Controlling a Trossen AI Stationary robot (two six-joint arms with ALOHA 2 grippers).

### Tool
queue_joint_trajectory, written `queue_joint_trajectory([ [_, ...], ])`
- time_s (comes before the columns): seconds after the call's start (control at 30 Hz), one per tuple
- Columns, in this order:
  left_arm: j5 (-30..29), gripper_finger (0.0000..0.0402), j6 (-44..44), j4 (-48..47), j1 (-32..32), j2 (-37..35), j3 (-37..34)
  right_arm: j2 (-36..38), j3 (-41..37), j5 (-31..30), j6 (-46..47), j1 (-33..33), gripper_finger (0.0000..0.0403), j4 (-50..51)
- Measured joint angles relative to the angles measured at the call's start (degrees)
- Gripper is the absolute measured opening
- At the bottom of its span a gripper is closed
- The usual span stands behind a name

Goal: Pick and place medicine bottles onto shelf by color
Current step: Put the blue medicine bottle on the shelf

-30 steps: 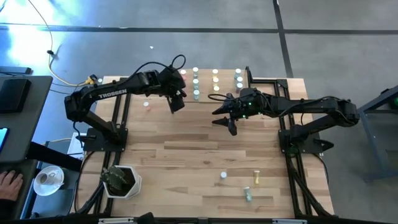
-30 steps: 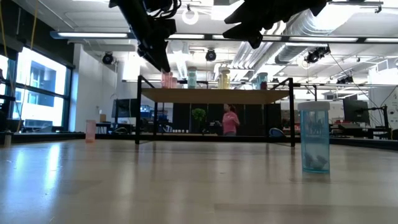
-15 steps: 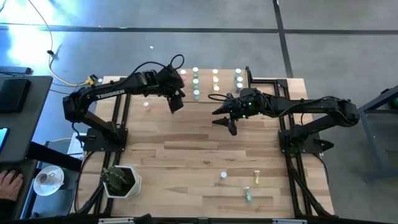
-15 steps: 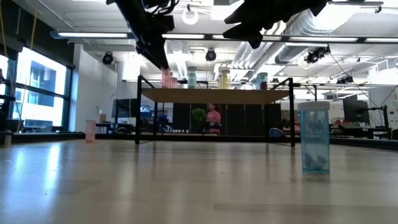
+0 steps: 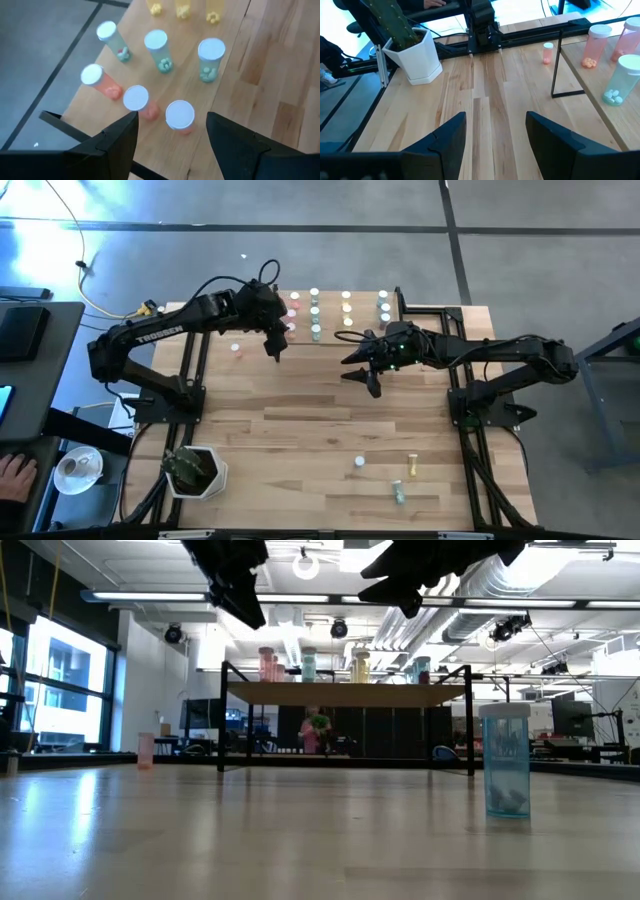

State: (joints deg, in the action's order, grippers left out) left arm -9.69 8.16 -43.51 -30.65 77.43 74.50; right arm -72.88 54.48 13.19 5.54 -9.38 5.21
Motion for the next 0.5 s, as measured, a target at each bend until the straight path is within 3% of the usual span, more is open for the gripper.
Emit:
queue_joint_trajectory([
  [0.5,6.0,0.0225,-5.6,1.5,6.1,-9.7,-3.0,1.8,0.0,0.0,0.0,0.0,0.0197,2.3],
])
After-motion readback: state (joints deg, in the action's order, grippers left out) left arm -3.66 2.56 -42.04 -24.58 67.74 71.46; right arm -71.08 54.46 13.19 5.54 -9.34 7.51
